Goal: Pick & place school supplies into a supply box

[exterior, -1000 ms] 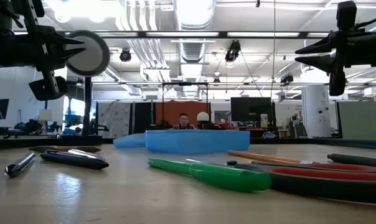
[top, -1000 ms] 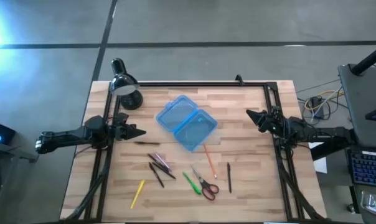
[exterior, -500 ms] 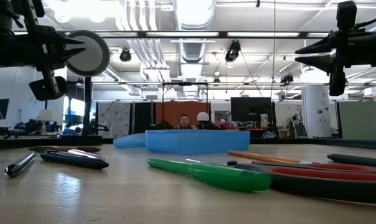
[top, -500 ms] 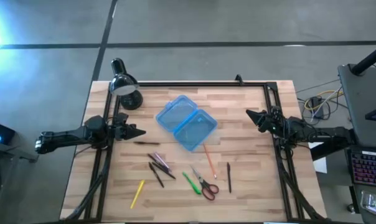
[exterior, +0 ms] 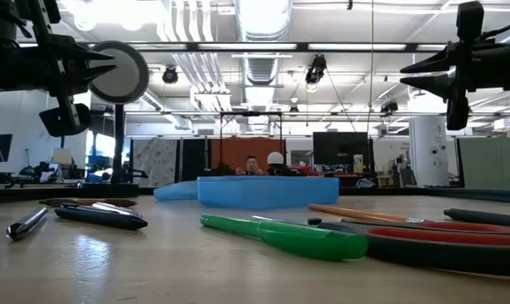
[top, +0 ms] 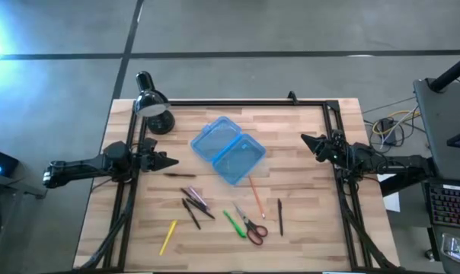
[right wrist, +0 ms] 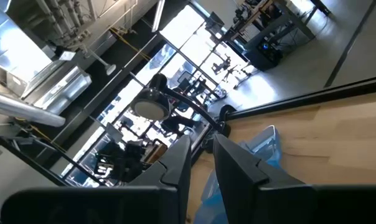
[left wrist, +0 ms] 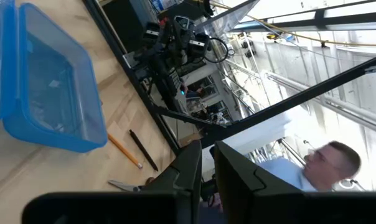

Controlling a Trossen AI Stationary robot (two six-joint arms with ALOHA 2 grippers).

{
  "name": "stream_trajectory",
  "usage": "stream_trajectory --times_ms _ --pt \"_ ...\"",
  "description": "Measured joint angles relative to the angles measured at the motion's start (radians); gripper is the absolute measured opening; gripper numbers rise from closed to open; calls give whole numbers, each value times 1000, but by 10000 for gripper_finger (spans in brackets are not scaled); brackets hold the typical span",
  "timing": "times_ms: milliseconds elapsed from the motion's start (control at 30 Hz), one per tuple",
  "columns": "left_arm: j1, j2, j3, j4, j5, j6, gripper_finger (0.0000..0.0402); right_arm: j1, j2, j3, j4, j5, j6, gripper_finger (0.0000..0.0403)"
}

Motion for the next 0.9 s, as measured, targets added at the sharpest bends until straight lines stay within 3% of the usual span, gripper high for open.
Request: stream_trajectory --times_ms 567,767,900 --pt "-1 0 0 0 0 0 28 0 0 0 2 0 1 63" --pt "-1 0 0 0 0 0 28 -1 0 0 70 108 11 63" --pt "-1 0 0 0 0 0 28 -1 0 0 72 112 -21 63"
